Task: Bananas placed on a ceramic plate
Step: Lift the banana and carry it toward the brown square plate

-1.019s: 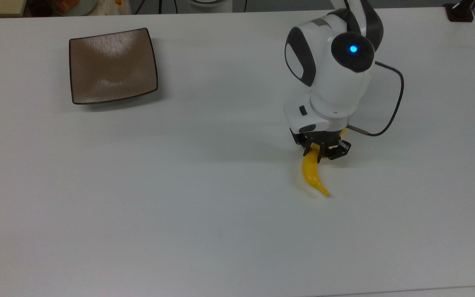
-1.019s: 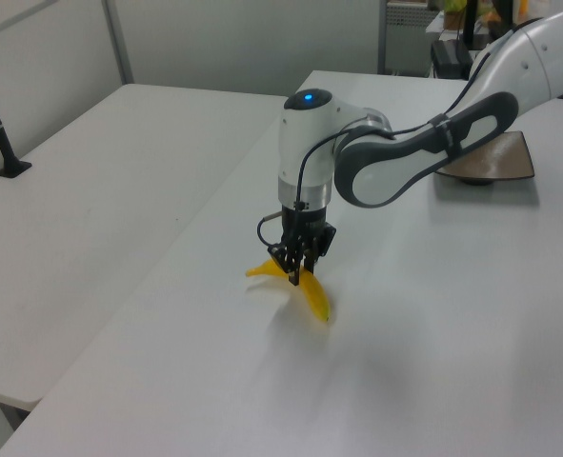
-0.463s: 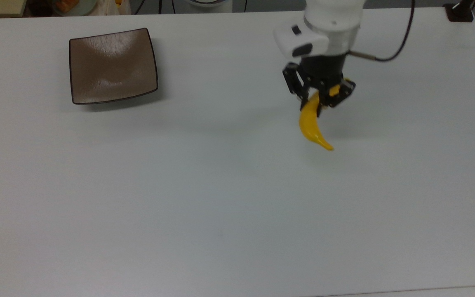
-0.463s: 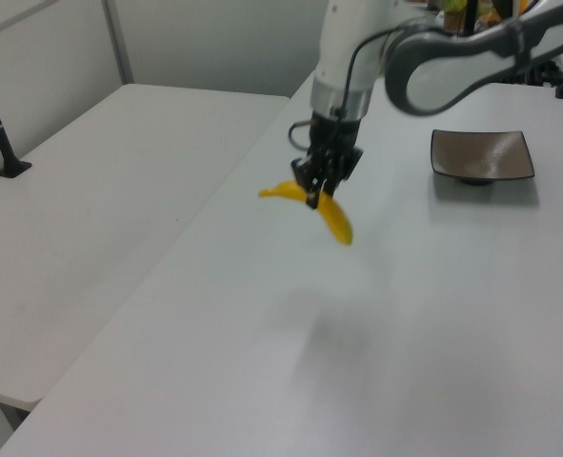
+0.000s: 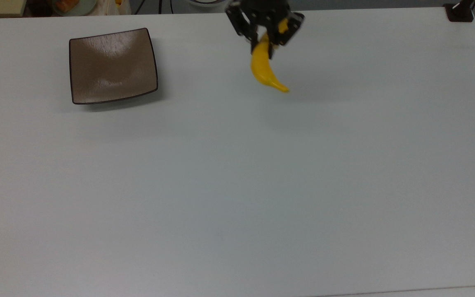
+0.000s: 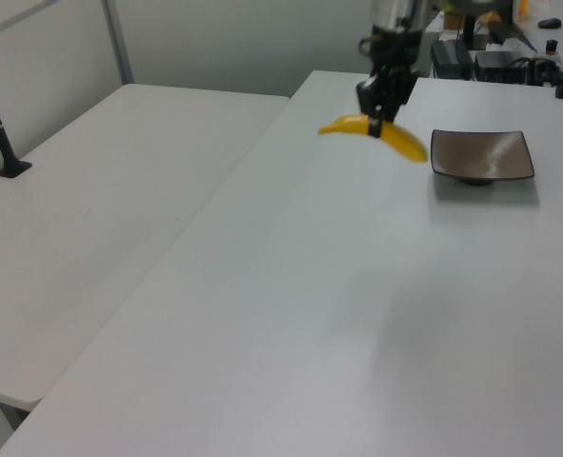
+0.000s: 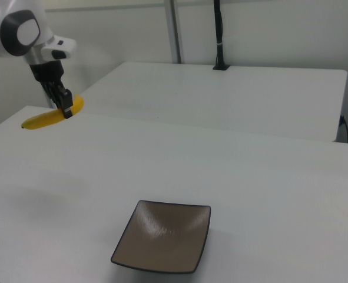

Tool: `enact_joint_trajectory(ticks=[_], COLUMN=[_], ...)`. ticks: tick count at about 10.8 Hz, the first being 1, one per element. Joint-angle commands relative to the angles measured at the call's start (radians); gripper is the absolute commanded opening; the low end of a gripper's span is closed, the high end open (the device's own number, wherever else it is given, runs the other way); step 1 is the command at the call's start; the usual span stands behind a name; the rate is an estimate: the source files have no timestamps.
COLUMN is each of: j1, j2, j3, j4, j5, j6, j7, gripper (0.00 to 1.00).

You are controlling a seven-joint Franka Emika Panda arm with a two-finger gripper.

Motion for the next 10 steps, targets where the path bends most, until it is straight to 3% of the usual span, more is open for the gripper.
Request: enact_joint_trajectory(ticks=[1,2,5,8,10], j1=[-0.077,-0.091,-0.241,-0.389,-0.47], j2=[-0.15,-0.158,-0.193,-0.193,-0.194], j3=[-0.042,-0.068,-0.07,-0.07,-0.071], j4=[-0.092,-0.091,-0.108,-0.157,-0.247], j5=[0.041,0.041,0.041,0.031,0.028], j6=[-0.137,-0.185,-0.262,-0.227,-0.106], j7=[-0.266,-0.366,-0.629,-0.707,-0.729], gripper=[0.0,0.0,0.0,0.0,0.0])
